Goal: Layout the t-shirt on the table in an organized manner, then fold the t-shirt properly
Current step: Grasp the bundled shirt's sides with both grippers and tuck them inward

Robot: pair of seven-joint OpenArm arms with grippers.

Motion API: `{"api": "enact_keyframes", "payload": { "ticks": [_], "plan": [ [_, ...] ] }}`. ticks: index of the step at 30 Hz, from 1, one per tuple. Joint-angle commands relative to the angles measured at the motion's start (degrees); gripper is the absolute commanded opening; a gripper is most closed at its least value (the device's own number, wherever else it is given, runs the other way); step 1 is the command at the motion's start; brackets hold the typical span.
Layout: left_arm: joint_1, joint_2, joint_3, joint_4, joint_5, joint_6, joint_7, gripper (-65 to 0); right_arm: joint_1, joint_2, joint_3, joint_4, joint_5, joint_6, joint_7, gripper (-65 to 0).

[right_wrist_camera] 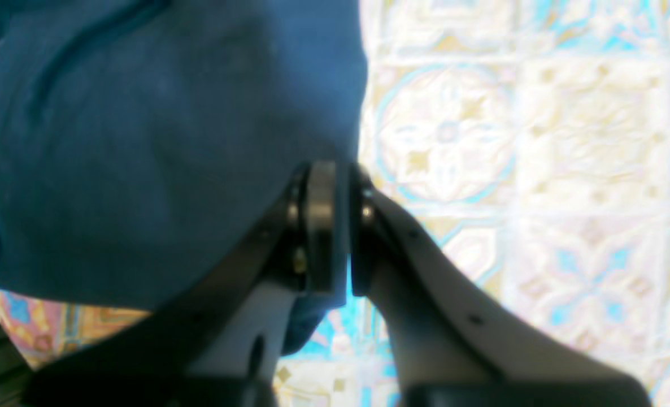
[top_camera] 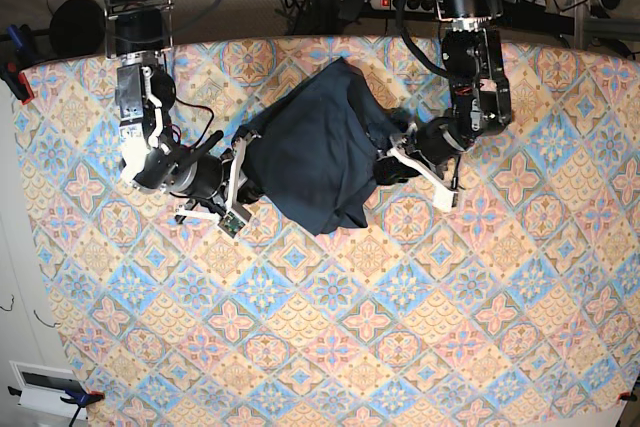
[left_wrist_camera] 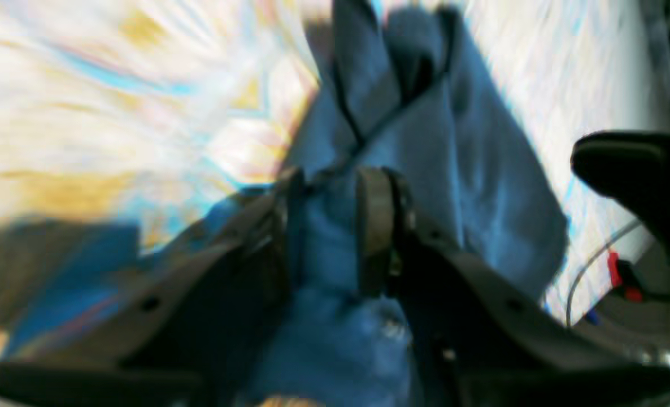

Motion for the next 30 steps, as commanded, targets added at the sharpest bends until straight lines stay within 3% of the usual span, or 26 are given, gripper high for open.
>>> {"api": "enact_keyframes", "payload": {
  "ticks": [1, 10, 14, 21, 26, 30],
  "plan": [
    [-0.31, 0.93, -0.21, 2.57, -1.27, -0.64, -0.82, -50.4, 0.99, 0.19, 0.02, 1.99, 1.92, 0.21, 1.4, -60.7],
    [-0.05, 0.75, 1.02, -3.67, -0.92, -0.72, -2.14, -50.4, 1.43, -4.64, -2.53, -6.97, 2.72, 0.21, 1.49, -60.7],
    [0.39, -3.38, 3.84, -3.93, 1.19, -0.46, -2.14, -50.7, 1.07, -3.59, -2.0, -10.58, 2.72, 0.21, 1.49, -60.8],
    [0.48, -5.93, 3.66, -3.76, 6.91, -0.46, -2.05, -50.9, 1.07, 1.95, -0.25, -9.26, 2.8, 0.21, 1.49, -60.8],
    [2.94, -5.58, 0.5, 2.49, 4.71, -0.55, -1.7, -50.9, -1.04, 2.3, 3.71, -2.23, 2.89, 0.21, 1.32, -60.8],
    [6.28, -5.66, -4.6, 11.01, -2.32, -0.72, -1.7, -50.4, -1.56, 2.3, 5.03, 4.28, 2.98, 0.21, 0.96, -60.7]
  ]
}}
